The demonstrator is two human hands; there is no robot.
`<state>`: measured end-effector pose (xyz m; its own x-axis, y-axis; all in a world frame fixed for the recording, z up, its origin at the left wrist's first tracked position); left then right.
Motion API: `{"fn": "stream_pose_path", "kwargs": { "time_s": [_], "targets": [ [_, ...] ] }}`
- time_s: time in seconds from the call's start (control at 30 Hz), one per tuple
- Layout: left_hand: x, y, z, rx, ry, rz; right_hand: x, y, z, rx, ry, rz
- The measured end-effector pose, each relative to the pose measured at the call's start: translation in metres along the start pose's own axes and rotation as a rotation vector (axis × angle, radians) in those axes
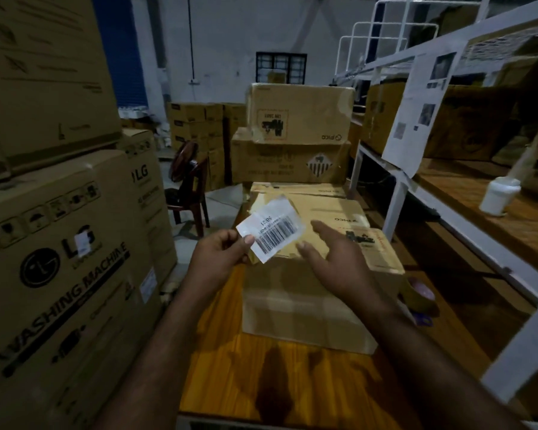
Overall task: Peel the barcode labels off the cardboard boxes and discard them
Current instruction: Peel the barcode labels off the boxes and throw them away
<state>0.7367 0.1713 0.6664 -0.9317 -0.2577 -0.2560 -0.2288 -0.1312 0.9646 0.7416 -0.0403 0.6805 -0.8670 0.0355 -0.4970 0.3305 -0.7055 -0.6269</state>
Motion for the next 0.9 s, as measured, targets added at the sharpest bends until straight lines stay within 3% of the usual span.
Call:
{"fn": "stream_pose_path", "kwargs": {
  "time_s": [0.07, 0.23, 0.67, 0.9],
  "targets": [
    [0.003, 0.002, 0.014, -0.001, -0.032, 0.028, -0.002, -0.018, -0.01, -0.154, 0.03, -0.008],
    [0.028, 0.008, 0.05, -0.052, 0.045, 0.049, -0.005, -0.048, -0.039, -0.332, -0.169, 0.057],
    [0.147, -0.042, 0.152, -0.214, 0.777, 0.327, 0.069, -0.109, -0.154, -0.559, -0.712, 0.072],
    [0.256, -0.062, 0.199, -0.307, 1.092, 0.449, 0.156, -0.147, -0.201, -0.527, -0.976, 0.172]
  ]
}}
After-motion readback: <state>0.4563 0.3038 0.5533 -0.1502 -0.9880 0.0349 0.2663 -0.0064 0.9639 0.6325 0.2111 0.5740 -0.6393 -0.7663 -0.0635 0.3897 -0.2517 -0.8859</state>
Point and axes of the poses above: each hand's wrist, its own x-axis away from the middle knuckle, its own z-axis out of the back of the hand, y = z × x, the point moved 1 cm from there along -x, towards the middle knuckle, and after that the axes turned 6 degrees about y, right-handed, at the moved point
